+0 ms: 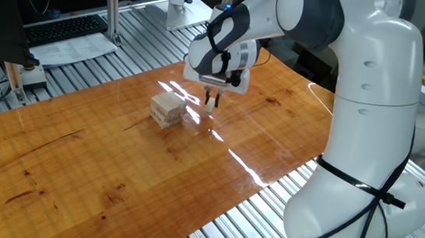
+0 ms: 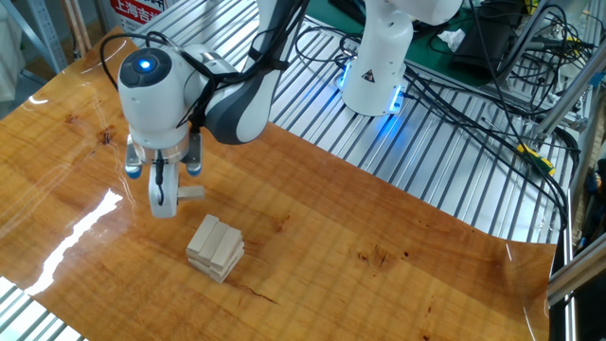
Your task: Play Jenga
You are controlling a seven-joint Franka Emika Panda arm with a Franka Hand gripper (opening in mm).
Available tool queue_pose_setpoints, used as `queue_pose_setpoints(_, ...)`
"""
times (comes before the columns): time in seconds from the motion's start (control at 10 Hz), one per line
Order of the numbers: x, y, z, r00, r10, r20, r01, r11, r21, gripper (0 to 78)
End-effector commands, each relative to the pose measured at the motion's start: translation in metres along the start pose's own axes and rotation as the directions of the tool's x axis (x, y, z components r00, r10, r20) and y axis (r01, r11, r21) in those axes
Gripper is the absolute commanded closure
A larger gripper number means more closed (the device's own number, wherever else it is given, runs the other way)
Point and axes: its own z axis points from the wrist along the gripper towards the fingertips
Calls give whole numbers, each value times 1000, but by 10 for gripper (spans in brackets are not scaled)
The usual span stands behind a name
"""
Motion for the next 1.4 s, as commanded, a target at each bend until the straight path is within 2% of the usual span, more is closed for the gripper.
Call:
queue_pose_setpoints(0.1, -4, 2, -4, 967, -254, -2, 254, 967, 9, 764)
queue_pose_setpoints(0.8, -5, 2, -4, 968, -251, 7, 251, 968, 2, 764)
queue_pose_setpoints(0.9, -5, 2, -4, 968, -251, 7, 251, 968, 2, 3)
queue_pose_setpoints(1.4, -5, 2, -4, 968, -251, 7, 251, 968, 2, 3)
